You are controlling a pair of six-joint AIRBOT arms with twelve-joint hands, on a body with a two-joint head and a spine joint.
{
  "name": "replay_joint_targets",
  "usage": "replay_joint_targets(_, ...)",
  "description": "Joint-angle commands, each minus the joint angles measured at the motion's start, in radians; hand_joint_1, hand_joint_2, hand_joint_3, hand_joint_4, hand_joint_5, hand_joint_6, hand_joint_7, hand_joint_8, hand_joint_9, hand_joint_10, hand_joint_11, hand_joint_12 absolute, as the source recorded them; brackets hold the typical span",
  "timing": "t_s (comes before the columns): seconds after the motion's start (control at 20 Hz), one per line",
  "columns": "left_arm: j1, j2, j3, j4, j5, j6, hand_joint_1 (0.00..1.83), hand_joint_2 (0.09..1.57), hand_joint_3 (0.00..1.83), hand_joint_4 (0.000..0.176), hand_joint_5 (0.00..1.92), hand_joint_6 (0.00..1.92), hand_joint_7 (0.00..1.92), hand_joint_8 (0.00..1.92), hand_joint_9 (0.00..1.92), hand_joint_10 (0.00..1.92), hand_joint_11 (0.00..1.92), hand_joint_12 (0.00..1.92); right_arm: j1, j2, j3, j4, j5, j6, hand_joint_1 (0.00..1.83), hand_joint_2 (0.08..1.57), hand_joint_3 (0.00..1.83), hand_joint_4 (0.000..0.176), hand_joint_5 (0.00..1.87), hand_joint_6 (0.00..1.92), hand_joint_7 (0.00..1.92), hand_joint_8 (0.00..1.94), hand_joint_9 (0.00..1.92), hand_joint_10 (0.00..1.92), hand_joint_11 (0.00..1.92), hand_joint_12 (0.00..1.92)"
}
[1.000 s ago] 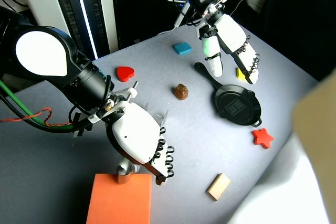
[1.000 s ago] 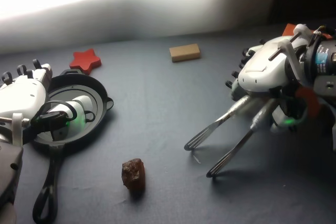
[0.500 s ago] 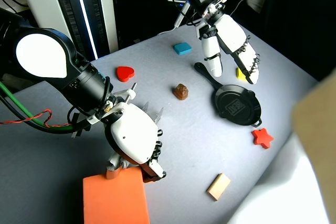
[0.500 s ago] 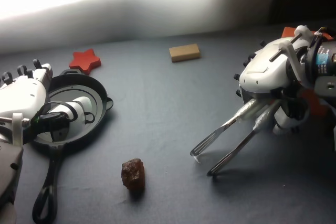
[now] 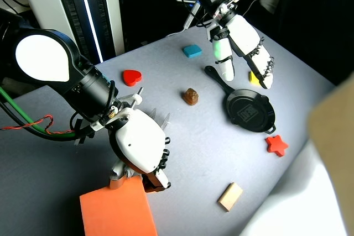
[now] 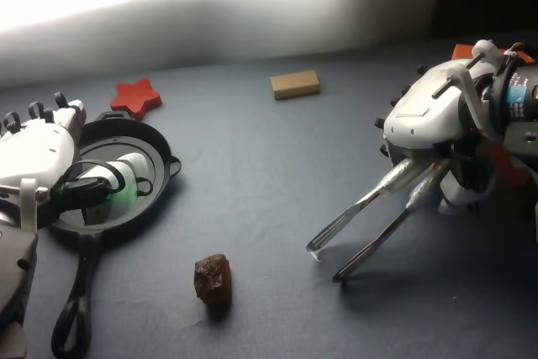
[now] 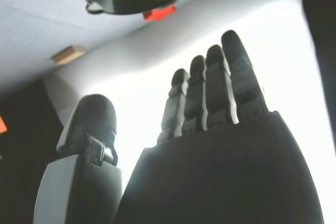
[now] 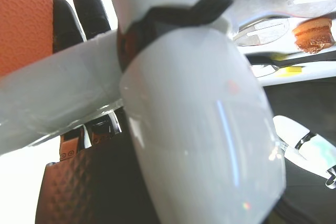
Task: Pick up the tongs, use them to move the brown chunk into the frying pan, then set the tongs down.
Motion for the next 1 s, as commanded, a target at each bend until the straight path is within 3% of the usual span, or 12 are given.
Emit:
replay_joint_targets(0.0, -0.007, 0.002, 0.003, 0.081, -0.068, -0.001, 0.16, 1.4, 0.0, 0.027, 0.05, 0.0, 0.08, 0.0, 0.09, 0.01, 0.0, 0.47, 0.015, 0.008, -0.002, -0.032, 0.046, -0.007, 1.1, 1.09, 0.0, 0.0, 0.9, 0.05, 0.94, 0.02, 0.85, 0.08, 0.31, 1.28)
replay_joint_targets(0.2, -0.008, 0.002, 0.004, 0.081, -0.068, -0.001, 0.15, 1.4, 0.0, 0.027, 0.03, 0.0, 0.06, 0.0, 0.08, 0.01, 0.0, 0.46, 0.014, 0.009, -0.009, -0.032, 0.046, -0.007, 1.11, 1.09, 0.0, 0.0, 0.9, 0.05, 0.94, 0.02, 0.86, 0.08, 0.32, 1.29)
replay_joint_targets(0.3, -0.008, 0.002, 0.004, 0.081, -0.068, -0.007, 0.18, 1.38, 0.0, 0.028, 0.06, 0.01, 0.1, 0.01, 0.11, 0.01, 0.0, 0.57, 0.018, 0.009, -0.01, -0.032, 0.046, -0.006, 1.1, 1.11, 0.01, 0.0, 0.91, 0.05, 0.96, 0.03, 0.88, 0.08, 0.33, 1.3)
replay_joint_targets(0.4, -0.007, 0.002, 0.005, 0.084, -0.063, -0.01, 0.16, 1.39, 0.0, 0.028, 0.04, 0.01, 0.09, 0.0, 0.11, 0.01, 0.0, 0.5, 0.03, 0.009, -0.015, -0.032, 0.046, -0.005, 1.1, 1.12, 0.01, 0.0, 0.91, 0.05, 0.97, 0.02, 0.89, 0.08, 0.33, 1.29)
replay_joint_targets(0.45, -0.003, 0.002, 0.007, 0.098, -0.055, -0.017, 0.14, 1.39, 0.0, 0.027, 0.05, 0.01, 0.08, 0.0, 0.11, 0.01, 0.0, 0.52, 0.038, 0.01, -0.017, -0.032, 0.046, -0.003, 1.12, 1.16, 0.01, 0.0, 0.87, 0.92, 0.99, 0.02, 0.92, 0.08, 0.37, 1.28)
replay_joint_targets(0.5, 0.002, 0.002, 0.013, 0.115, -0.037, -0.029, 0.13, 1.39, 0.0, 0.028, 0.04, 0.0, 0.08, 0.0, 0.1, 0.01, 0.0, 0.53, 0.049, 0.011, -0.022, -0.032, 0.045, -0.001, 1.11, 1.19, 0.01, 0.0, 0.82, 1.18, 1.0, 0.02, 0.93, 0.08, 0.37, 1.3)
replay_joint_targets(0.7, 0.014, 0.002, 0.041, 0.172, 0.023, -0.054, 0.17, 1.39, 0.0, 0.024, 0.05, 0.01, 0.09, 0.0, 0.11, 0.01, 0.0, 0.53, 0.075, 0.019, -0.045, -0.032, 0.042, 0.002, 1.11, 1.2, 0.0, 0.0, 0.8, 1.25, 1.0, 0.01, 0.93, 0.07, 0.36, 1.33)
replay_joint_targets(0.95, 0.014, 0.002, 0.043, 0.144, -0.008, -0.051, 0.18, 1.38, 0.0, 0.029, 0.05, 0.01, 0.1, 0.0, 0.11, 0.01, 0.0, 0.53, 0.099, 0.028, -0.075, -0.033, 0.028, 0.016, 1.12, 1.19, 0.0, 0.0, 0.82, 1.22, 1.02, 0.01, 0.95, 0.08, 0.38, 1.32)
